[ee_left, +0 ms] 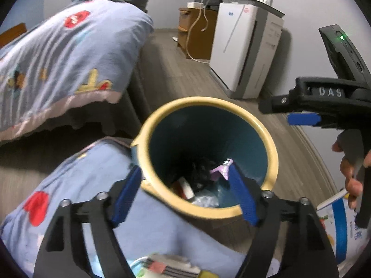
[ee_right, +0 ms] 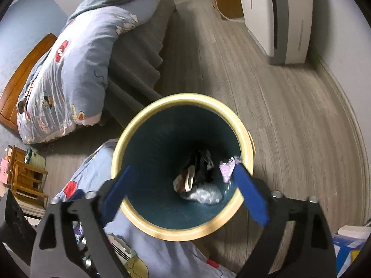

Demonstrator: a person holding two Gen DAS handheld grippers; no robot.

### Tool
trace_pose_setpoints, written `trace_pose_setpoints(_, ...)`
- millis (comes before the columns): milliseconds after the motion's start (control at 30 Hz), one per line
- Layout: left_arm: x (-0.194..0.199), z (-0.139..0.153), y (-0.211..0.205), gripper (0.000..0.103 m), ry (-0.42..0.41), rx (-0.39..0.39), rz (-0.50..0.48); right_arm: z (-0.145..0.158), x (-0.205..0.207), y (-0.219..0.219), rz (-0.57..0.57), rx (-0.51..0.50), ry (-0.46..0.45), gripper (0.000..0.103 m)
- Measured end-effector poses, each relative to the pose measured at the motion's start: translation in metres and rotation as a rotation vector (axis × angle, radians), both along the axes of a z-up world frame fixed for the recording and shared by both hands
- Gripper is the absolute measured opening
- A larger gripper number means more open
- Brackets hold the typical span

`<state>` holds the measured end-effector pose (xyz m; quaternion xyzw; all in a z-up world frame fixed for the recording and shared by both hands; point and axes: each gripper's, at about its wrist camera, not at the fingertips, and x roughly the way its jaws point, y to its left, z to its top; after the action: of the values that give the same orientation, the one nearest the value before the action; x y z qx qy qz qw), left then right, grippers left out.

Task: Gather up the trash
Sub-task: 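Carry the cup and wrapper over the bin and open both tools to drop them, then move both open tools back over the remaining trash on the pillow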

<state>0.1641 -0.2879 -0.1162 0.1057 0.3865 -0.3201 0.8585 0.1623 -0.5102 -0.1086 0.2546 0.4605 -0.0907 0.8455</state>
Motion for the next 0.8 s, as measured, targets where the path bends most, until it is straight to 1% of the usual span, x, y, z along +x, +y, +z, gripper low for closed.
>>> trace_pose_setpoints(33, -0.002, 0.004, 0.005, 0.088, -0.014, 0.010, 0.014, 0.004, -0.001, 0.002, -0.002, -0.014, -0.009, 0.097)
trace_pose_setpoints(67, -0.004, 0.008, 0.010, 0.091, -0.025, 0.018, 0.026, 0.007, -0.001, 0.003, -0.003, -0.024, -0.015, 0.097)
trace_pose_setpoints(267, -0.026, 0.045, 0.053, 0.092, -0.063, 0.020, 0.098, 0.032, -0.011, 0.029, 0.017, -0.100, -0.045, 0.097)
trace_pose_setpoints(367, -0.042, 0.068, 0.084, 0.094, -0.094, 0.014, 0.136, 0.043, -0.019, 0.046, 0.039, -0.099, -0.060, 0.097)
trace_pose_setpoints(467, -0.059, 0.088, 0.119, 0.095, -0.100, -0.006, 0.182, 0.057, -0.032, 0.072, 0.063, -0.082, -0.087, 0.097)
trace_pose_setpoints(533, -0.072, 0.096, 0.145, 0.096, -0.103, -0.017, 0.221, 0.062, -0.037, 0.088, 0.078, -0.072, -0.093, 0.097)
trace_pose_setpoints(633, -0.092, 0.101, 0.182, 0.096, -0.099, -0.024, 0.278, 0.065, -0.049, 0.116, 0.111, -0.063, -0.091, 0.097)
trace_pose_setpoints(800, -0.121, 0.101, 0.232, 0.096, -0.127, 0.014, 0.360, 0.060, -0.066, 0.165, 0.175, -0.058, -0.064, 0.097)
